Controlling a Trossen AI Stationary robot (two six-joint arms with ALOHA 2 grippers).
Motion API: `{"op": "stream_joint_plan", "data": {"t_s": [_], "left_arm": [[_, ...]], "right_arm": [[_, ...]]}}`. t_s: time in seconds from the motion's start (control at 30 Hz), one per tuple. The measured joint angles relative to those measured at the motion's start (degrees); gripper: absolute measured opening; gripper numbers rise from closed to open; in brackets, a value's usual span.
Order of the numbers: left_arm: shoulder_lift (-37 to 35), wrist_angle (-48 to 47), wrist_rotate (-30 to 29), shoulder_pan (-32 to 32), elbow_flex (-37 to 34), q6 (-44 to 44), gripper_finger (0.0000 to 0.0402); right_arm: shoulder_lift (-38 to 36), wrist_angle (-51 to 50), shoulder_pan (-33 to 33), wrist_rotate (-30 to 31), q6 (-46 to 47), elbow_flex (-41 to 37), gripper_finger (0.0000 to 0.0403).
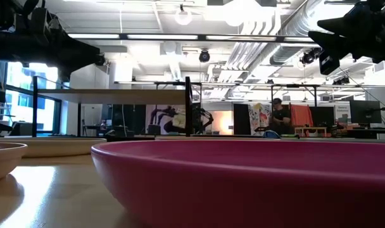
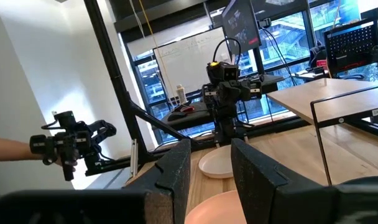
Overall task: Place and stack plates onto a shelf
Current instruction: Put the black plate on the shelf
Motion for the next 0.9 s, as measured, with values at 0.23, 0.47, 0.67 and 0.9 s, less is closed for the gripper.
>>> {"op": "stream_joint_plan", "data": {"t_s": [0.23, 0.47, 0.67, 0.9], "left_arm": [[0.0, 0.0, 0.0, -0.01, 0.0, -4.44, 0.0113], [0.0, 0.4, 0.01, -0.04, 0.0, -7.8, 0.0113], [0.0, -0.17, 0.0, -0.02, 0.0, -17.56, 0.0113], [0.0, 1.1, -3.51, -0.03, 0.0, -19.61, 0.0113]], "right_arm": [[0.02, 1.9, 0.0, 0.0, 6.81, -0.01, 0.0103], [0.0, 2.64, 0.0, 0.0, 6.65, -0.02, 0.0103], [0.02, 2.64, 0.0, 0.0, 7.35, 0.0, 0.0103], [0.02, 5.3, 0.0, 6.54, 13.26, -0.01, 0.0103]]}}
